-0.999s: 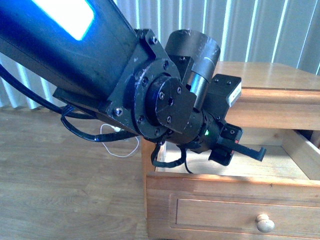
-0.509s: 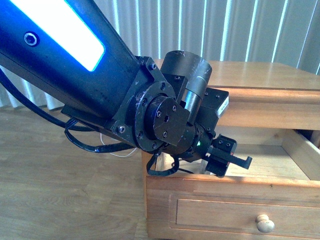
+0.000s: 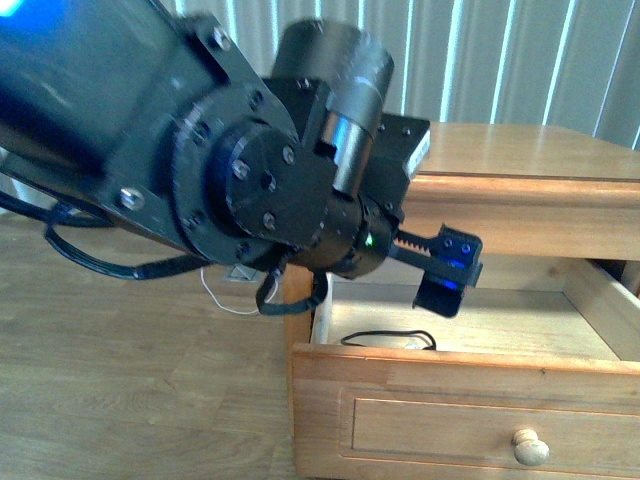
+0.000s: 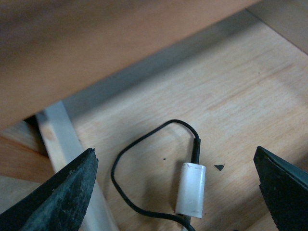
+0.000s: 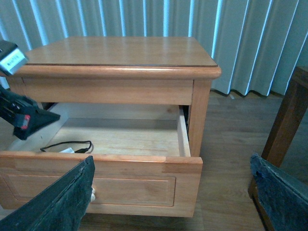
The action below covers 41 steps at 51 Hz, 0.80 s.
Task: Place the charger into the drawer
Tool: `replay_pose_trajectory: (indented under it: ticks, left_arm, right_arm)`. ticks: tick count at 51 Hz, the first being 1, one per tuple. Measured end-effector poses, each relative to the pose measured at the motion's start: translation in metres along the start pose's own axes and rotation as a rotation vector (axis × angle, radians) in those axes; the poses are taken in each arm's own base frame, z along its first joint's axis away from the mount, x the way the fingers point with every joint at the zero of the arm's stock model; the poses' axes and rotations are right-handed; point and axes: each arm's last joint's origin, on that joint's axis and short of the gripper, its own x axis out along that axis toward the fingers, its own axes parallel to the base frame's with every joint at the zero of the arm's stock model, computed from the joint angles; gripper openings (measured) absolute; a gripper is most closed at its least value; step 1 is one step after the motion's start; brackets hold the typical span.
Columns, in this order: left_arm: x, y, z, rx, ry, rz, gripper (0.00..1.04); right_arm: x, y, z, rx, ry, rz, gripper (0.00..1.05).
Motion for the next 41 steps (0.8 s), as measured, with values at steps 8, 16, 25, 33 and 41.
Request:
replay_pose_trajectory:
  ticks: [8,16,25,33,41]
  left_arm:
    - [-0.037,0.007,0.018,0.012,-0.079,0.062,0.99]
    - [-0.083,0.013,0.026,-0.003,-0.160,0.126,0.99]
    - [-0.151,0.026,0.026,-0.042,-0.250,0.253,0.99]
    - [-0.215,0.039,0.018,-0.125,-0.337,0.402,0.99]
    - [-0.256,0.041,0.000,-0.189,-0.364,0.495,0.99]
  right_arm:
    - [0.000,0.000,0.000,0.000,0.000,0.000,0.96]
    - [0.000,0.000,0.000,0.000,0.000,0.000,0.96]
    - [0.000,0.000,0.000,0.000,0.000,0.000,0.96]
    - [0.000,0.000,0.000,0.000,0.000,0.000,0.96]
    - [0.000,0.000,0.000,0.000,0.000,0.000,0.96]
